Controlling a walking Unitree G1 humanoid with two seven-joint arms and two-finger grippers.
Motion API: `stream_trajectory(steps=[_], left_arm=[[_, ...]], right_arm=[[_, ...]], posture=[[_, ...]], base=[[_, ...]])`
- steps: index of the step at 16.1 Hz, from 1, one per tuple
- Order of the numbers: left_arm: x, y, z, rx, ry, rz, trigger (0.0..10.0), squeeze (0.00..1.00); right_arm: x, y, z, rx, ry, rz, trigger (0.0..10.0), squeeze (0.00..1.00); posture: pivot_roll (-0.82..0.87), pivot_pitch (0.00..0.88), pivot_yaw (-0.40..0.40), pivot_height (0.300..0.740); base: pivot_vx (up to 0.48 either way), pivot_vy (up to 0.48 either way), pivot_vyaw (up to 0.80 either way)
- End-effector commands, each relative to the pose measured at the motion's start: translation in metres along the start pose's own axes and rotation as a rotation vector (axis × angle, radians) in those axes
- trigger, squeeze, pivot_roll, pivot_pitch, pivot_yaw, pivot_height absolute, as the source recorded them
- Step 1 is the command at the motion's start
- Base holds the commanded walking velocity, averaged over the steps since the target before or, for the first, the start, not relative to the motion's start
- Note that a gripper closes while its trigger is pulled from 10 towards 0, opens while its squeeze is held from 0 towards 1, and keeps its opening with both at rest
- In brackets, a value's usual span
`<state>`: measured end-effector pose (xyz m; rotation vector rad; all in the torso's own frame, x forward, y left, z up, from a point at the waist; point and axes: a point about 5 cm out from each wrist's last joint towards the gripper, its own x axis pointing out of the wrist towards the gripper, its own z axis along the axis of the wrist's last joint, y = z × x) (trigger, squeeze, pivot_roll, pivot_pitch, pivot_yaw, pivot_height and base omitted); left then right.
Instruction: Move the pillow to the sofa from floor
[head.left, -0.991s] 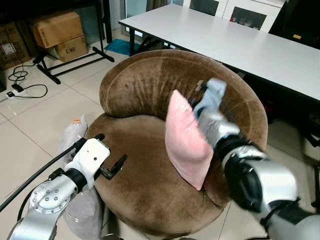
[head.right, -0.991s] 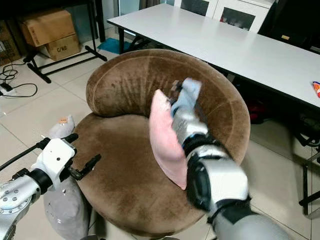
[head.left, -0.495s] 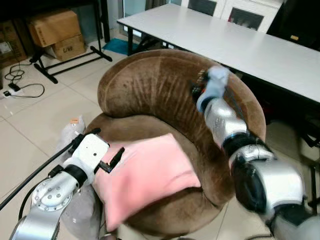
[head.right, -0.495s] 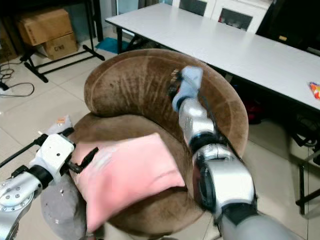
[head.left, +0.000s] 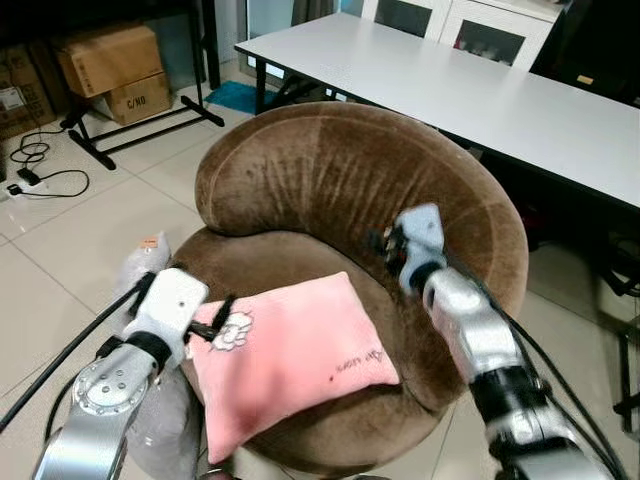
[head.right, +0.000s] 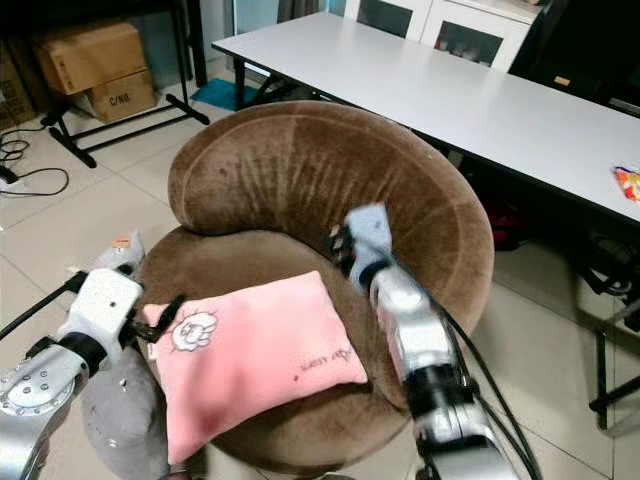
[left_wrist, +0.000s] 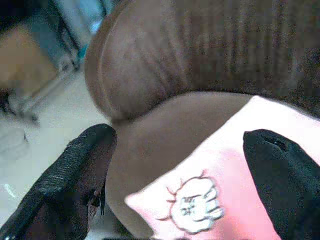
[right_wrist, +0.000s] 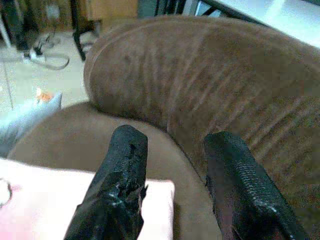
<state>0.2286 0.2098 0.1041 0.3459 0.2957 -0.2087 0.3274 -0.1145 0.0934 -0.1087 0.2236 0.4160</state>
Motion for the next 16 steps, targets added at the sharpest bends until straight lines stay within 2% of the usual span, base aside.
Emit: stream_trajectory(steps=[1, 2, 4, 5, 6, 7, 8, 11, 12, 16], left_arm=[[0.003, 0.004, -0.010, -0.112, 0.042, 0.030, 10.0, 0.00], [0.006, 0.010, -0.018, -0.171, 0.062, 0.071, 10.0, 0.00], [0.010, 0.015, -0.023, -0.192, 0.066, 0.099, 10.0, 0.00], [0.014, 0.018, -0.021, -0.028, 0.048, 0.131, 10.0, 0.11], [0.014, 0.018, -0.019, 0.011, 0.019, 0.133, 10.0, 0.48], [0.014, 0.017, -0.018, 0.009, -0.003, 0.135, 10.0, 0.66], [0.013, 0.016, -0.021, -0.018, -0.001, 0.142, 10.0, 1.00], [0.013, 0.017, -0.036, -0.080, 0.059, 0.181, 10.0, 1.00], [0.013, 0.024, -0.053, -0.180, 0.129, 0.271, 10.0, 1.00], [0.009, 0.029, -0.079, -0.308, 0.195, 0.323, 10.0, 1.00]], right_arm=[[-0.003, -0.003, 0.006, -0.039, -0.006, -0.007, 10.0, 0.00], [-0.007, -0.003, 0.005, -0.062, 0.002, -0.013, 10.0, 0.00], [-0.013, -0.001, 0.002, -0.069, 0.015, -0.008, 10.0, 0.00], [-0.019, 0.002, -0.003, -0.002, 0.009, -0.030, 10.0, 0.00], [-0.025, 0.003, -0.008, 0.127, -0.005, -0.069, 10.0, 0.00], [-0.029, 0.003, -0.013, 0.164, 0.001, -0.096, 10.0, 0.00], [-0.031, 0.007, -0.017, 0.157, 0.021, -0.083, 10.0, 0.00], [-0.036, 0.013, -0.015, 0.167, 0.003, -0.053, 10.0, 0.00], [-0.038, 0.014, -0.013, 0.164, 0.001, -0.034, 10.0, 0.00], [-0.038, 0.013, -0.007, 0.118, -0.010, -0.001, 10.0, 0.00]], posture=[[-0.07, 0.000, -0.103, 0.740], [-0.07, 0.000, -0.108, 0.740], [-0.07, 0.000, -0.115, 0.740], [-0.07, 0.000, -0.118, 0.740], [-0.07, 0.000, -0.112, 0.740], [-0.08, 0.000, -0.107, 0.740], [-0.08, 0.000, -0.099, 0.740], [-0.09, 0.000, -0.093, 0.716], [-0.09, 0.000, -0.093, 0.701], [-0.09, 0.000, -0.085, 0.662]], base=[[0.000, 0.000, 0.00], [0.000, 0.000, 0.00], [0.000, 0.000, 0.00], [0.000, 0.000, 0.00], [0.000, 0.000, 0.00], [0.000, 0.000, 0.00], [0.000, 0.000, 0.00], [0.000, 0.000, 0.00], [0.000, 0.000, 0.00], [0.000, 0.000, 0.00]])
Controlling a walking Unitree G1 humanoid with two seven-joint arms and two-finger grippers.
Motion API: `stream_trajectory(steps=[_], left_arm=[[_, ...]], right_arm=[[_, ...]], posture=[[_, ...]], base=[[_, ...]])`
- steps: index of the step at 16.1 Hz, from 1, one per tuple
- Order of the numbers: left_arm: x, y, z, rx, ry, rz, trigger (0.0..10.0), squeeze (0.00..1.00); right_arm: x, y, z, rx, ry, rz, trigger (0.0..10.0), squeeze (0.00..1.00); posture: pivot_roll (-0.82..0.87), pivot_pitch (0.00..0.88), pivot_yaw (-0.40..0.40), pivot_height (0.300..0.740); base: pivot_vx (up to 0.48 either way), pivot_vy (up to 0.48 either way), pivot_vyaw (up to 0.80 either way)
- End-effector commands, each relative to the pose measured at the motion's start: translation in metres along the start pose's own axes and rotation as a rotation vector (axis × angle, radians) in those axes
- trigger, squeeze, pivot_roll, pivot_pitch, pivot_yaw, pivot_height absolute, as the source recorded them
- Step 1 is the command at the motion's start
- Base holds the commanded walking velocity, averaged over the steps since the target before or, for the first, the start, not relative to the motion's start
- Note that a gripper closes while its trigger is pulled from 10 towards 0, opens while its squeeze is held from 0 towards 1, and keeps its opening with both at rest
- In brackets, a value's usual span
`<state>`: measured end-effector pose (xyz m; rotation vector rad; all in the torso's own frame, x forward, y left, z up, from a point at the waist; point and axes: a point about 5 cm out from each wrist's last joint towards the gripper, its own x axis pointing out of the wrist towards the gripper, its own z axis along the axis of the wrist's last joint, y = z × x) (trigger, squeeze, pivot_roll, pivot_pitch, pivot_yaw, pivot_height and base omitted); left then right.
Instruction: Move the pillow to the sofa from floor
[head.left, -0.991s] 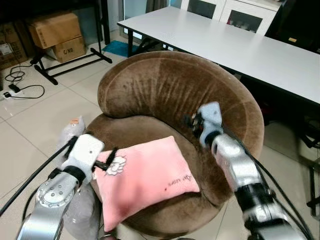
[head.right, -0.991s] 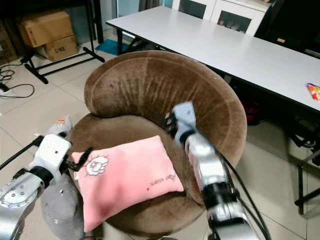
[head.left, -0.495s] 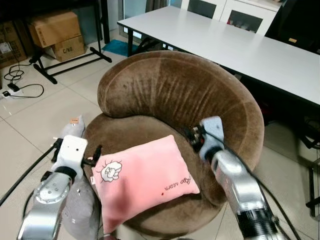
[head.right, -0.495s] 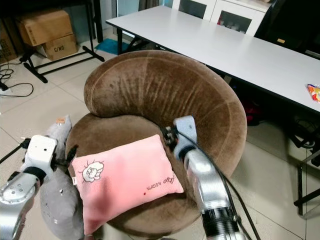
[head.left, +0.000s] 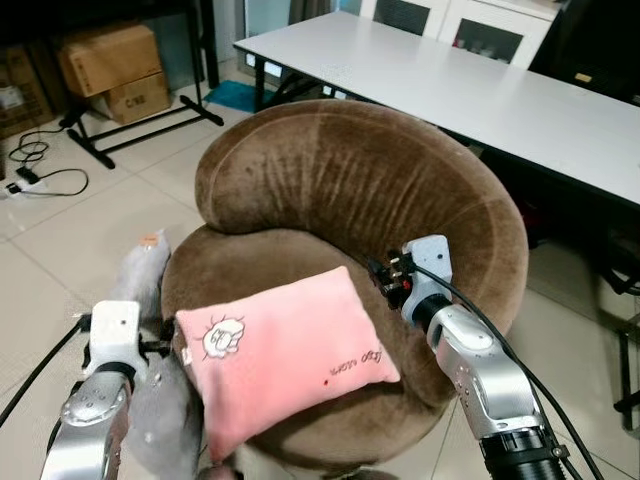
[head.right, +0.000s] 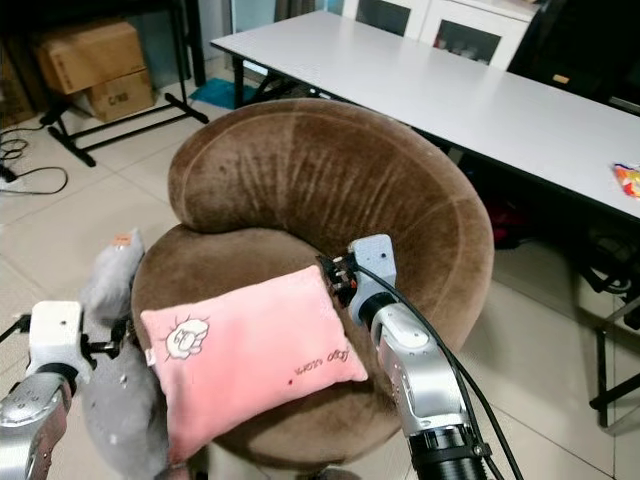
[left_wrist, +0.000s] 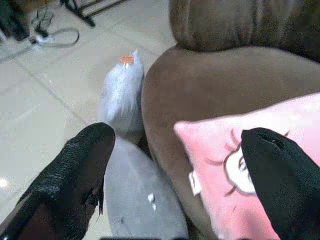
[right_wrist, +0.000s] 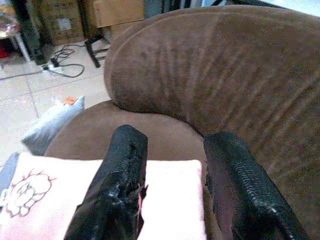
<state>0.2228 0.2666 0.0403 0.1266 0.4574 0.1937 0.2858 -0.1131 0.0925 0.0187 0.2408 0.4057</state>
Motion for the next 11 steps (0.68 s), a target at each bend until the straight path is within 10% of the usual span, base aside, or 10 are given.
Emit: stream_trajectory(steps=[1, 9, 10, 11], left_arm=[[0.003, -0.001, -0.007, -0.031, 0.019, -0.004, 10.0, 1.00], [0.009, 0.017, -0.012, -0.081, -0.005, 0.116, 10.0, 0.93], [0.010, 0.020, -0.015, -0.099, -0.003, 0.131, 10.0, 0.28], [0.010, 0.022, -0.016, -0.118, -0.006, 0.138, 10.0, 0.18]], right_arm=[[-0.002, -0.008, 0.005, -0.018, -0.006, -0.009, 10.0, 0.00], [0.002, -0.008, 0.012, -0.038, -0.015, 0.009, 10.0, 0.00], [0.002, -0.008, 0.012, -0.038, -0.015, 0.011, 10.0, 0.00], [0.002, -0.008, 0.012, -0.039, -0.014, 0.012, 10.0, 0.00]], posture=[[-0.10, 0.000, -0.083, 0.653], [-0.10, 0.000, -0.094, 0.603], [-0.10, 0.000, -0.098, 0.603], [-0.10, 0.000, -0.101, 0.603]], base=[[0.000, 0.000, 0.00], [0.000, 0.000, 0.00], [0.000, 0.000, 0.00], [0.000, 0.000, 0.00]])
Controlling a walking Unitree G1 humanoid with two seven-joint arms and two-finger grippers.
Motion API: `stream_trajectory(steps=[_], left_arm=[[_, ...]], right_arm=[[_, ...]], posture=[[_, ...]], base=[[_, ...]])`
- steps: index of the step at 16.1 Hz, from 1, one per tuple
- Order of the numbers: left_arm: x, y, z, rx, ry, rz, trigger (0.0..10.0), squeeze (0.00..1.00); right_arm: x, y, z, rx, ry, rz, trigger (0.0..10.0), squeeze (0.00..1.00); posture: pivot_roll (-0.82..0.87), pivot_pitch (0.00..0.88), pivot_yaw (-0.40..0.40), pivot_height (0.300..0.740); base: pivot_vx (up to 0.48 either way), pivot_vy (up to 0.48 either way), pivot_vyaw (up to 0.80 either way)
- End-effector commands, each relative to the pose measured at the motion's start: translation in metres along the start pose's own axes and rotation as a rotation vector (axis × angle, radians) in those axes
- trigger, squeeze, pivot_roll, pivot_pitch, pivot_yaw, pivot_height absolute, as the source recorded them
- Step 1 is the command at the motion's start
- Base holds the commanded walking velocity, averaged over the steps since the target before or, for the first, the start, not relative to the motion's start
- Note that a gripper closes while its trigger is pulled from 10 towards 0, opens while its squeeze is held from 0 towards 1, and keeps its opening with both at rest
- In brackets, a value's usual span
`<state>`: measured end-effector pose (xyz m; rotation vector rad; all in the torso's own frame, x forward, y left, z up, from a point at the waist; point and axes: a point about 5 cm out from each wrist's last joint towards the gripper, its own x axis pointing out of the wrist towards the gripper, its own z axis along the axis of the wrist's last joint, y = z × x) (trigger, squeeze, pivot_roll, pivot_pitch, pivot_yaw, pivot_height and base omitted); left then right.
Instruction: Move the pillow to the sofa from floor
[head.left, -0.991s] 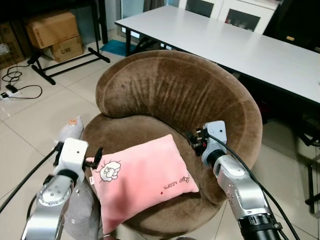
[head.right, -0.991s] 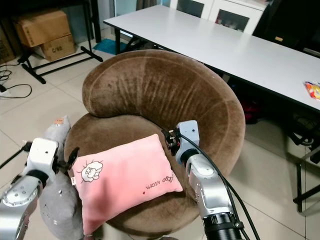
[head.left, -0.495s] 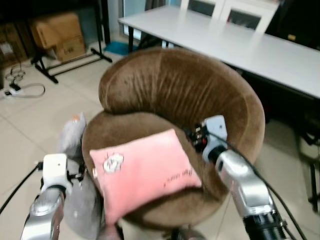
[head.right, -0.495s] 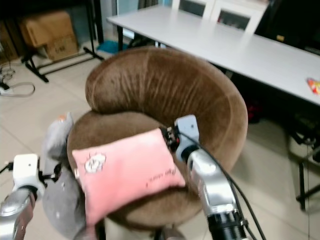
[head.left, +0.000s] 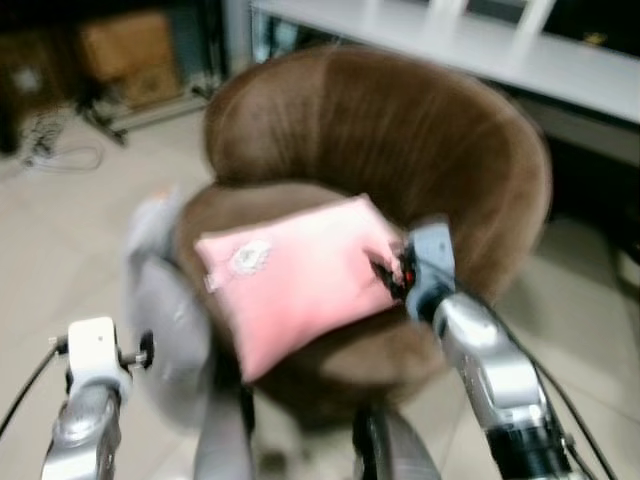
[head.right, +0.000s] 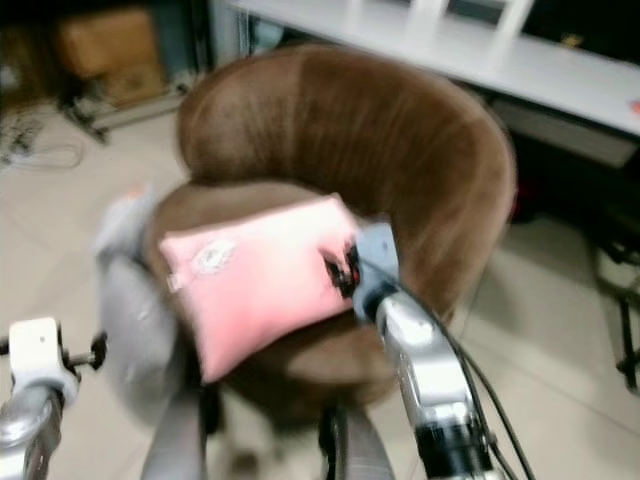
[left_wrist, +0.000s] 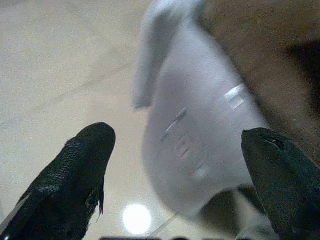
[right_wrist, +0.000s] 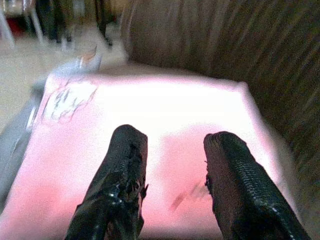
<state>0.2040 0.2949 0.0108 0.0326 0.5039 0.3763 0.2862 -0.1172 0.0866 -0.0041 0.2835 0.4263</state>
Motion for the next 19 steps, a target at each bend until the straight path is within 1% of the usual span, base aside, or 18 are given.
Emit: stream_trajectory(steps=[1, 2, 3, 6, 9, 10, 11, 12, 13, 14, 17, 18, 19], left_arm=[[0.006, -0.002, 0.019, -0.071, -0.080, -0.003, 10.0, 0.56], [0.007, 0.001, 0.019, -0.136, -0.090, 0.008, 10.0, 1.00], [0.008, 0.003, 0.019, -0.169, -0.094, 0.019, 10.0, 1.00], [0.011, 0.006, 0.017, -0.166, -0.095, 0.021, 10.0, 1.00], [0.013, 0.005, 0.023, -0.162, -0.121, 0.009, 10.0, 1.00], [0.015, 0.003, 0.026, -0.184, -0.141, -0.026, 10.0, 1.00], [0.016, 0.000, 0.030, -0.218, -0.166, -0.087, 10.0, 1.00], [0.018, -0.007, 0.037, -0.270, -0.192, -0.158, 10.0, 1.00], [0.019, -0.008, 0.039, -0.285, -0.196, -0.169, 10.0, 1.00], [0.029, -0.009, 0.043, -0.335, -0.176, -0.172, 10.0, 1.00], [0.038, -0.011, 0.052, -0.423, -0.169, -0.185, 10.0, 1.00], [0.042, -0.015, 0.056, -0.432, -0.165, -0.201, 10.0, 1.00], [0.045, -0.022, 0.060, -0.403, -0.160, -0.229, 10.0, 1.00]], right_arm=[[0.001, -0.004, 0.019, -0.029, -0.062, -0.004, 10.0, 0.00], [0.001, -0.004, 0.020, -0.036, -0.064, -0.001, 10.0, 0.00], [0.002, -0.005, 0.022, -0.041, -0.066, 0.000, 10.0, 0.00], [0.002, -0.005, 0.024, -0.059, -0.069, 0.011, 10.0, 0.00], [0.002, -0.004, 0.023, -0.061, -0.058, 0.002, 10.0, 0.00], [0.002, -0.006, 0.023, -0.061, -0.061, -0.018, 10.0, 0.00], [0.003, -0.007, 0.025, -0.055, -0.067, -0.037, 10.0, 0.00], [0.002, -0.007, 0.026, -0.056, -0.070, -0.037, 10.0, 0.00], [0.002, -0.007, 0.026, -0.058, -0.071, -0.037, 10.0, 0.00], [0.002, -0.007, 0.028, -0.077, -0.077, -0.040, 10.0, 0.00], [0.002, -0.008, 0.030, -0.105, -0.078, -0.039, 10.0, 0.00], [0.002, -0.010, 0.031, -0.134, -0.071, -0.046, 10.0, 0.00], [0.002, -0.011, 0.029, -0.180, -0.059, -0.055, 10.0, 0.00]], posture=[[-0.10, 0.000, -0.105, 0.603], [-0.10, 0.000, -0.108, 0.603], [-0.10, 0.000, -0.110, 0.603], [-0.10, 0.000, -0.115, 0.603], [-0.10, 0.000, -0.121, 0.603], [-0.11, 0.000, -0.118, 0.603], [-0.11, 0.000, -0.116, 0.603], [-0.12, 0.000, -0.117, 0.603], [-0.12, 0.000, -0.118, 0.603], [-0.13, 0.000, -0.120, 0.603], [-0.15, 0.000, -0.123, 0.603], [-0.17, 0.000, -0.118, 0.603], [-0.18, 0.000, -0.112, 0.603]], base=[[0.000, 0.000, 0.00], [0.000, 0.000, 0.00], [0.000, 0.000, 0.00], [0.000, 0.000, 0.00], [0.000, 0.000, 0.00], [0.000, 0.000, 0.00], [0.000, 0.000, 0.00], [0.000, 0.000, 0.00], [0.000, 0.000, 0.00], [0.000, 0.000, 0.00], [0.000, 0.000, 0.00], [0.000, 0.000, 0.00], [0.000, 0.000, 0.00]])
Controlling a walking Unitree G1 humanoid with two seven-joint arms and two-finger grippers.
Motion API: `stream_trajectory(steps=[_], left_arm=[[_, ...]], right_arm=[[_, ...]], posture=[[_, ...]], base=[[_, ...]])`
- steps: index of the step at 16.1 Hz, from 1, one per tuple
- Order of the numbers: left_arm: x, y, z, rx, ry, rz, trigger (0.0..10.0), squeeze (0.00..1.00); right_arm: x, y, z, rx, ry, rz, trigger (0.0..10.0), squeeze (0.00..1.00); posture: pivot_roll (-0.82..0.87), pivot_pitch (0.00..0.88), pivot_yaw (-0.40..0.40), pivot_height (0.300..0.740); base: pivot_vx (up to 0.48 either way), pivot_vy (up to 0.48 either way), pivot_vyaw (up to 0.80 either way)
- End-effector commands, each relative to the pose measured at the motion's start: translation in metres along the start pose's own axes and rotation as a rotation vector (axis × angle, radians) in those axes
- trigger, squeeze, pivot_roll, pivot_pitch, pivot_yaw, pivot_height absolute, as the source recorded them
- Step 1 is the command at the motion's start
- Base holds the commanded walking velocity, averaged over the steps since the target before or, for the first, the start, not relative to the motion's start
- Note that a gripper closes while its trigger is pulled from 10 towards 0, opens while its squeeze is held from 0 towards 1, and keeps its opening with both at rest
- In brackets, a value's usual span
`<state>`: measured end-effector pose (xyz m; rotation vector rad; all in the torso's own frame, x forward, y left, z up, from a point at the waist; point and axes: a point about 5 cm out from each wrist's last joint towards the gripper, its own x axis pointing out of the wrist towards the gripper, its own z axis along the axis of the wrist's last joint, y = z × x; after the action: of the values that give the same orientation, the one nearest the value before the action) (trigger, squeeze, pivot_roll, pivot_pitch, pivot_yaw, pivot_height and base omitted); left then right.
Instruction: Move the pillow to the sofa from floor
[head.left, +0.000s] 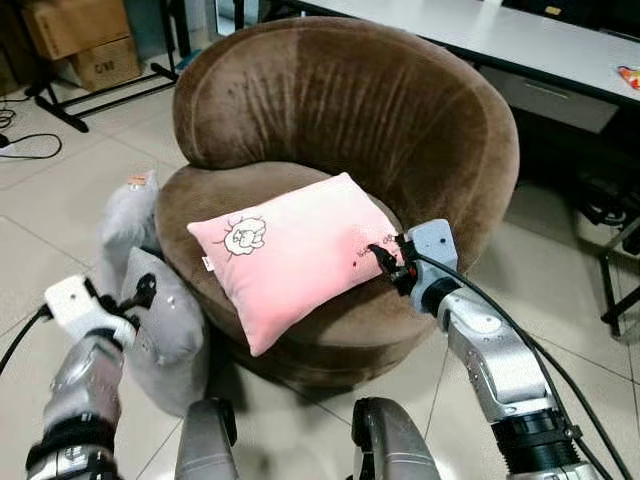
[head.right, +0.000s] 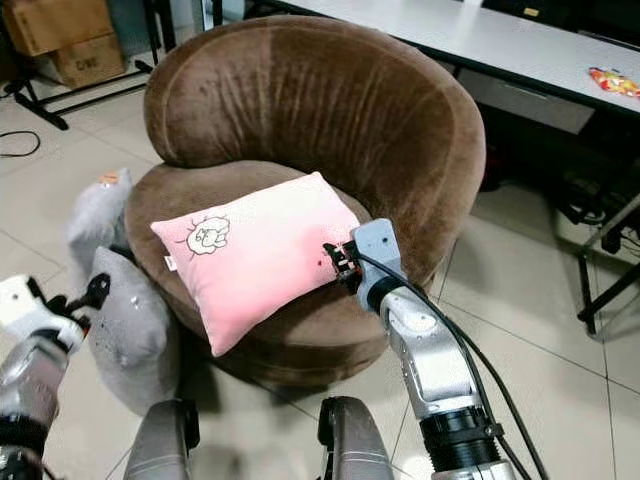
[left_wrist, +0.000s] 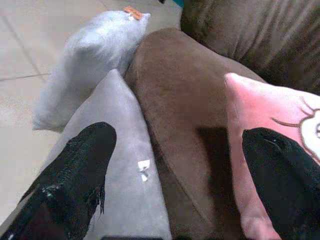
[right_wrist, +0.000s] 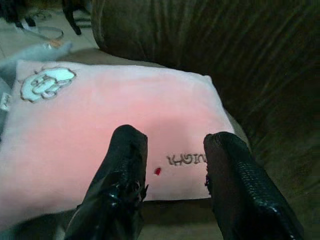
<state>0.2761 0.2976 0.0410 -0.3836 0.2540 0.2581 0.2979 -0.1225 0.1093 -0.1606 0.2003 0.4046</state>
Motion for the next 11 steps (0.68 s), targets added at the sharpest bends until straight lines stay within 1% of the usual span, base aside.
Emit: stream_trajectory(steps=[1, 2, 3, 6, 8, 9, 10, 11], left_arm=[[0.006, -0.015, -0.005, 0.035, 0.039, -0.065, 10.0, 1.00], [0.008, -0.019, -0.008, 0.052, 0.050, -0.082, 10.0, 1.00], [0.011, -0.028, -0.009, 0.071, 0.061, -0.112, 10.0, 1.00], [0.018, -0.039, -0.006, 0.103, 0.043, -0.138, 10.0, 1.00], [0.019, -0.041, -0.004, 0.121, 0.040, -0.151, 10.0, 1.00], [0.020, -0.039, -0.003, 0.138, 0.045, -0.154, 10.0, 1.00], [0.019, -0.037, -0.003, 0.141, 0.043, -0.155, 10.0, 1.00], [0.018, -0.032, -0.002, 0.132, 0.044, -0.142, 10.0, 1.00]], right_arm=[[0.003, -0.002, 0.004, -0.050, -0.009, -0.011, 10.0, 0.00], [0.003, -0.002, 0.004, -0.053, -0.007, -0.016, 10.0, 0.00], [0.002, -0.003, 0.004, -0.047, -0.006, -0.029, 10.0, 0.00], [-0.009, -0.010, -0.001, -0.027, 0.008, -0.070, 10.0, 0.00], [-0.015, -0.011, -0.004, -0.028, 0.014, -0.076, 10.0, 0.00], [-0.022, -0.012, -0.008, -0.031, 0.024, -0.085, 10.0, 0.00], [-0.026, -0.011, -0.008, -0.032, 0.025, -0.088, 10.0, 0.00], [-0.033, -0.013, -0.007, -0.029, 0.026, -0.102, 10.0, 0.00]], posture=[[-0.20, 0.000, -0.104, 0.603], [-0.21, 0.000, -0.094, 0.603], [-0.22, 0.000, -0.082, 0.603], [-0.26, 0.000, -0.052, 0.603], [-0.28, 0.013, -0.045, 0.603], [-0.30, 0.055, -0.038, 0.603], [-0.30, 0.068, -0.039, 0.603], [-0.31, 0.091, -0.044, 0.603]], base=[[0.000, 0.000, 0.00], [0.000, 0.000, 0.00], [0.000, 0.000, 0.00], [0.000, 0.000, 0.00], [0.000, 0.000, 0.00], [0.000, 0.000, 0.00], [0.000, 0.000, 0.00], [0.000, 0.000, 0.00]])
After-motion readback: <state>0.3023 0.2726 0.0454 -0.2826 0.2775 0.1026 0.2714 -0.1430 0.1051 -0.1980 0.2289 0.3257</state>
